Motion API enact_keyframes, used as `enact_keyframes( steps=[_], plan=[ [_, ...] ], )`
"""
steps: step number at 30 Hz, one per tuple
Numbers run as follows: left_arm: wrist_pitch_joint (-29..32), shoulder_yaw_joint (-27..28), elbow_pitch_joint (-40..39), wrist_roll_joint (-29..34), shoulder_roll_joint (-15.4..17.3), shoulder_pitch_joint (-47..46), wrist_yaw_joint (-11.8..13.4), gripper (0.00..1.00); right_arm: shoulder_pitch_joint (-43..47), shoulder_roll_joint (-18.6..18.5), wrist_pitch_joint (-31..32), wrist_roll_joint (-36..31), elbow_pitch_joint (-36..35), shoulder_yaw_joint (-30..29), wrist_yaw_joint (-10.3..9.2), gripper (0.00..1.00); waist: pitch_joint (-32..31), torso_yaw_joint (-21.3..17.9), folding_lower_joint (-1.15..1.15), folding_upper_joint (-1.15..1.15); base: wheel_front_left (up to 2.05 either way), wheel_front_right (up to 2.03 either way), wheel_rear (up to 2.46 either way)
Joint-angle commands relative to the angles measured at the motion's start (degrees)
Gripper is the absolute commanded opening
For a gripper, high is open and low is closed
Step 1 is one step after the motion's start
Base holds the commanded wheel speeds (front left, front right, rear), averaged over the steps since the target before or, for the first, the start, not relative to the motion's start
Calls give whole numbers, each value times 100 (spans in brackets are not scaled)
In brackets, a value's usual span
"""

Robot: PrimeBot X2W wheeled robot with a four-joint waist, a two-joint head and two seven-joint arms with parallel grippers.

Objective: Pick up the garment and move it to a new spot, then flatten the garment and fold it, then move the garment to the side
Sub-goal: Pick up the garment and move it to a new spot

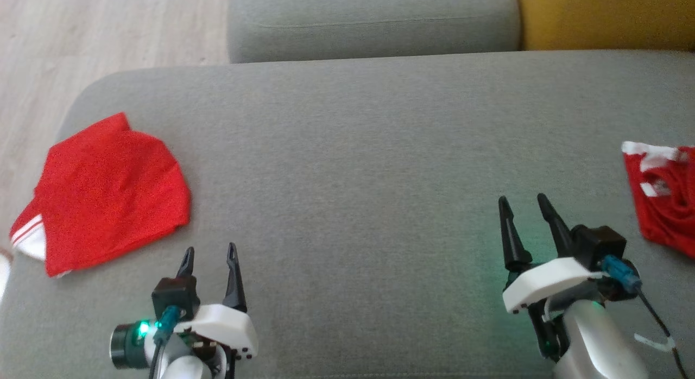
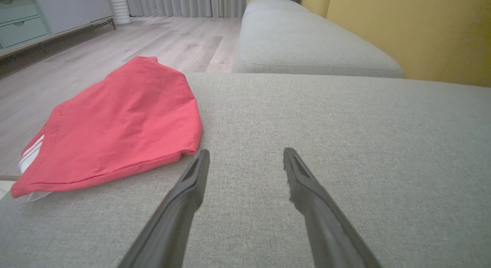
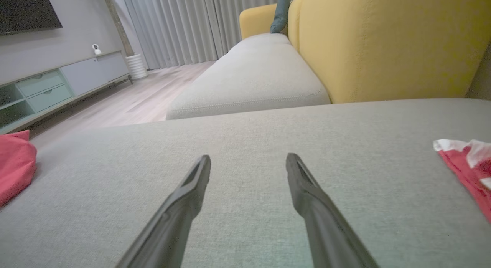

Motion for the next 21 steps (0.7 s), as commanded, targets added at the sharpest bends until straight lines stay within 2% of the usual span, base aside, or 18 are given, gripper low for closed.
enact_keyframes(
  steps=[1,6,11,12,17,21],
  plan=[
    [-29,143,-199,-20,36,-192,-4,100,-66,10,-63,61,-204,179,37,100,32,184,0,0,0,0,0],
    [-29,89,-195,-45,36,-203,20,100,-85,10,-63,122,-269,296,37,100,140,692,0,0,0,0,0],
    [-29,188,-206,-68,36,-161,53,100,-79,10,-63,147,-340,418,37,100,241,1377,0,0,0,0,0],
    [-29,188,-206,-68,36,-161,53,100,-79,10,-63,147,-340,418,37,100,241,1377,0,0,0,0,0],
    [-29,344,-229,-100,36,-79,85,100,-108,10,-63,153,-417,559,37,100,321,1987,0,0,0,0,0],
    [-29,541,-262,-151,36,12,115,100,-145,10,-63,196,-443,726,37,100,383,2310,0,0,0,0,0]
  ],
)
